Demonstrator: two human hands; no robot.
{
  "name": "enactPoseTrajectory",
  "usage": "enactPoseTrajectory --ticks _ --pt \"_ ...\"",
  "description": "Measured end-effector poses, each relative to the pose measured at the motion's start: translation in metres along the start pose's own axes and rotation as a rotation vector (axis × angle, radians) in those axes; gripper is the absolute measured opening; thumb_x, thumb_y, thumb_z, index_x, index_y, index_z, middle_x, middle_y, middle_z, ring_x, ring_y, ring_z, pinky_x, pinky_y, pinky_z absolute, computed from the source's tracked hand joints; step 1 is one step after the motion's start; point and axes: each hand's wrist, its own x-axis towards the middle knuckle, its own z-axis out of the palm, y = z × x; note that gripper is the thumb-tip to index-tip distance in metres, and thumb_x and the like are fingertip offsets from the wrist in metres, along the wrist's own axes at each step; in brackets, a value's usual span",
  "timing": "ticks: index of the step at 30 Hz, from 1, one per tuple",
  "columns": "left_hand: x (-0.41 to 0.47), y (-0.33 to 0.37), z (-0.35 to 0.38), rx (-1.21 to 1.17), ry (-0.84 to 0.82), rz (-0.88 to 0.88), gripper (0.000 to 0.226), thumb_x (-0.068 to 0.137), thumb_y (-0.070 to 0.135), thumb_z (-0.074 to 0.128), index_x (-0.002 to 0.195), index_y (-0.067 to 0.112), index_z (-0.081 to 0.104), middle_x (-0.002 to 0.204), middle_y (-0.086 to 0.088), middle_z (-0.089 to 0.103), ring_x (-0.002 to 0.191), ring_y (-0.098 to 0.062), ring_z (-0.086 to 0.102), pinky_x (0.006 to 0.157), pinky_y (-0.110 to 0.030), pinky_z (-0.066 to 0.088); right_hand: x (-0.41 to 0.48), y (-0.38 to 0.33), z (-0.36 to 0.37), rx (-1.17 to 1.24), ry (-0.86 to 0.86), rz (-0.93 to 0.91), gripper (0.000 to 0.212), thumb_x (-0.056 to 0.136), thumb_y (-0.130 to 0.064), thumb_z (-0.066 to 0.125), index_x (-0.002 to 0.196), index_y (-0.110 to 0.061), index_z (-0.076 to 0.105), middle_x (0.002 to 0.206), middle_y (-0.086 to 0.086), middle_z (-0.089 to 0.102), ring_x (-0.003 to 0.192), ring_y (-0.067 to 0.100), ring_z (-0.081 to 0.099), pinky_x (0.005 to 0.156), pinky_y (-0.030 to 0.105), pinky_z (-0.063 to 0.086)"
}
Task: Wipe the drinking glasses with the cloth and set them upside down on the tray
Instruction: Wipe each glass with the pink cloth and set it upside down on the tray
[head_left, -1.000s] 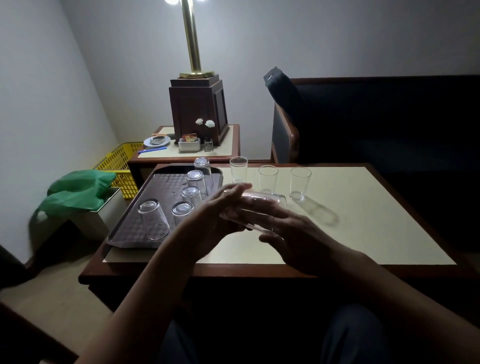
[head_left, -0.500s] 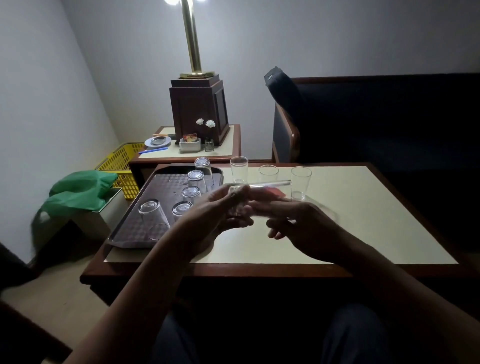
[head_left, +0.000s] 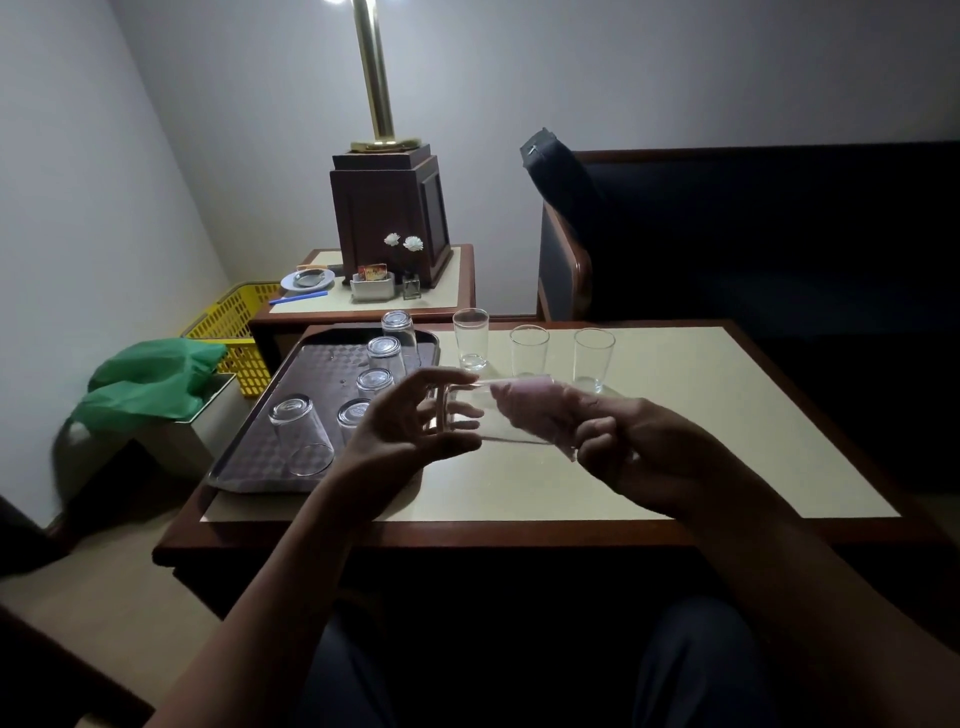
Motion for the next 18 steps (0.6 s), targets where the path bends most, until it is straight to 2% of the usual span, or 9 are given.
enactPoseTrajectory --ticks 2,4,6,8,9,11,14,16,18 --pt "-0.002 -0.003 -0.004 -0.051 0.057 -0.021 0.06 0.076 -0.008 0.079 0.131 0.006 0.06 0.128 -0.014 0.069 0.112 -0.036 0.071 0.089 -0.034 0.061 -0.004 -0.009 0.002 0.09 0.062 -0.082 0.035 0.113 -0.019 0.04 0.126 -0.001 0.066 0.07 0.006 0.065 0.042 0.004 0.047 0.04 0.01 0.043" --pt "-0.005 -0.004 -0.008 -0.061 0.114 -0.056 0.059 0.078 -0.005 0.078 0.133 0.007 0.06 0.127 -0.015 0.07 0.11 -0.037 0.072 0.091 -0.036 0.061 -0.005 -0.019 0.002 0.049 0.126 -0.194 0.034 0.113 -0.02 0.039 0.127 -0.006 0.067 0.086 0.011 0.076 0.053 0.007 0.064 0.045 0.013 0.05" --pt "-0.007 -0.007 -0.009 -0.145 0.143 -0.13 0.053 0.084 -0.002 0.073 0.135 0.008 0.059 0.125 -0.016 0.071 0.107 -0.038 0.072 0.089 -0.034 0.062 -0.004 -0.021 -0.001 -0.215 0.237 -0.354 0.034 0.112 -0.022 0.043 0.136 -0.014 0.064 0.115 0.012 0.076 0.082 0.016 0.075 0.061 0.024 0.058" --pt "-0.006 -0.006 -0.004 -0.285 0.141 -0.217 0.047 0.091 0.007 0.071 0.136 0.008 0.058 0.125 -0.022 0.07 0.099 -0.038 0.071 0.083 -0.032 0.063 -0.003 -0.016 -0.001 -0.507 0.27 -0.478 0.041 0.105 -0.028 0.048 0.144 -0.018 0.059 0.126 0.01 0.071 0.103 0.023 0.072 0.082 0.034 0.06" --pt "-0.004 -0.006 -0.001 -0.34 0.139 -0.255 0.046 0.093 0.014 0.071 0.136 0.005 0.058 0.123 -0.024 0.069 0.091 -0.035 0.07 0.078 -0.031 0.063 -0.003 -0.009 0.002 -0.616 0.228 -0.493 0.046 0.102 -0.03 0.048 0.145 -0.018 0.059 0.131 0.008 0.07 0.114 0.023 0.069 0.092 0.035 0.058" --pt "-0.002 -0.004 0.002 -0.421 0.121 -0.337 0.048 0.094 0.029 0.067 0.132 0.001 0.058 0.111 -0.022 0.07 0.076 -0.026 0.067 0.067 -0.027 0.059 -0.003 0.004 0.007 -0.931 0.16 -0.588 0.043 0.104 -0.027 0.047 0.143 -0.02 0.062 0.14 0.001 0.065 0.128 0.018 0.061 0.102 0.022 0.053" --pt "-0.001 0.001 0.007 -0.496 0.057 -0.446 0.046 0.098 0.042 0.061 0.12 0.002 0.066 0.097 -0.014 0.074 0.077 -0.024 0.059 0.061 -0.025 0.055 -0.006 0.006 0.009 -1.466 0.259 -1.083 0.033 0.098 -0.02 0.071 0.131 -0.022 0.073 0.128 -0.01 0.066 0.118 0.007 0.061 0.1 0.015 0.052" --pt "0.0 0.004 0.009 -0.496 0.022 -0.513 0.042 0.097 0.04 0.057 0.113 0.003 0.068 0.095 -0.015 0.074 0.076 -0.024 0.057 0.058 -0.026 0.055 0.0 0.002 0.006 -1.654 0.271 -1.326 0.037 0.087 -0.014 0.083 0.123 -0.015 0.077 0.115 -0.003 0.074 0.113 0.009 0.059 0.105 0.009 0.04" --pt "0.0 0.007 0.009 -0.481 -0.049 -0.538 0.042 0.096 0.037 0.064 0.117 0.001 0.066 0.101 -0.019 0.072 0.077 -0.025 0.059 0.062 -0.027 0.058 0.007 -0.001 0.005 -1.732 0.245 -1.481 0.029 0.083 -0.014 0.086 0.111 -0.008 0.08 0.099 0.004 0.08 0.106 0.012 0.057 0.104 -0.002 0.026"
